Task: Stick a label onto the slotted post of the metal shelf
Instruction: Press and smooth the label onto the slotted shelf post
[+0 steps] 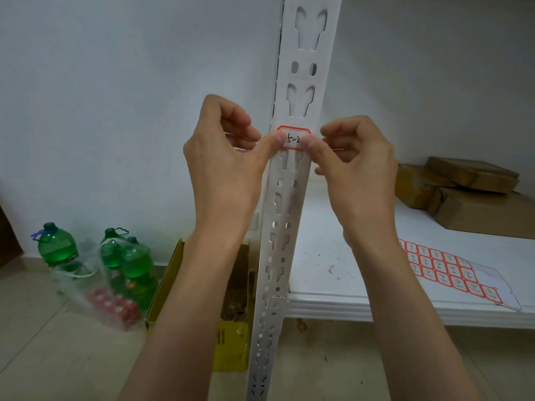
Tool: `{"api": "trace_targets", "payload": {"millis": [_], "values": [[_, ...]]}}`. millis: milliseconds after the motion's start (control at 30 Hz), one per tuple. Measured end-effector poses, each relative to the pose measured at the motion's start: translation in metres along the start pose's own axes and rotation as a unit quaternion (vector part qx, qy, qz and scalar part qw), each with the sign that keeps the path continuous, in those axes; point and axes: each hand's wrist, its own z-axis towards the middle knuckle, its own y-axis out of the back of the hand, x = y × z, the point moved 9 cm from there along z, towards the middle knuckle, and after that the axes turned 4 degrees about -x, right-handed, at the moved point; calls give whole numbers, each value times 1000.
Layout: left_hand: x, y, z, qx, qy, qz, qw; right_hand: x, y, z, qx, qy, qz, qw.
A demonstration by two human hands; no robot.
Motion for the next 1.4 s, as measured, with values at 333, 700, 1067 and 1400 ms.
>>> {"api": "trace_targets", "payload": {"millis": [333, 700, 1067, 1400], "values": [[23, -39, 2, 143, 38, -72, 986, -14, -26, 2, 66, -42, 84, 993], [26, -39, 1, 103, 50, -85, 990, -9, -29, 7, 88, -16, 62, 994], [24, -38, -9, 117, 47, -60, 990, -11, -32, -3, 196, -42, 158, 967], [24, -39, -5, 141, 40, -53, 988, -11, -29, -4, 162, -29, 150, 975]]}}
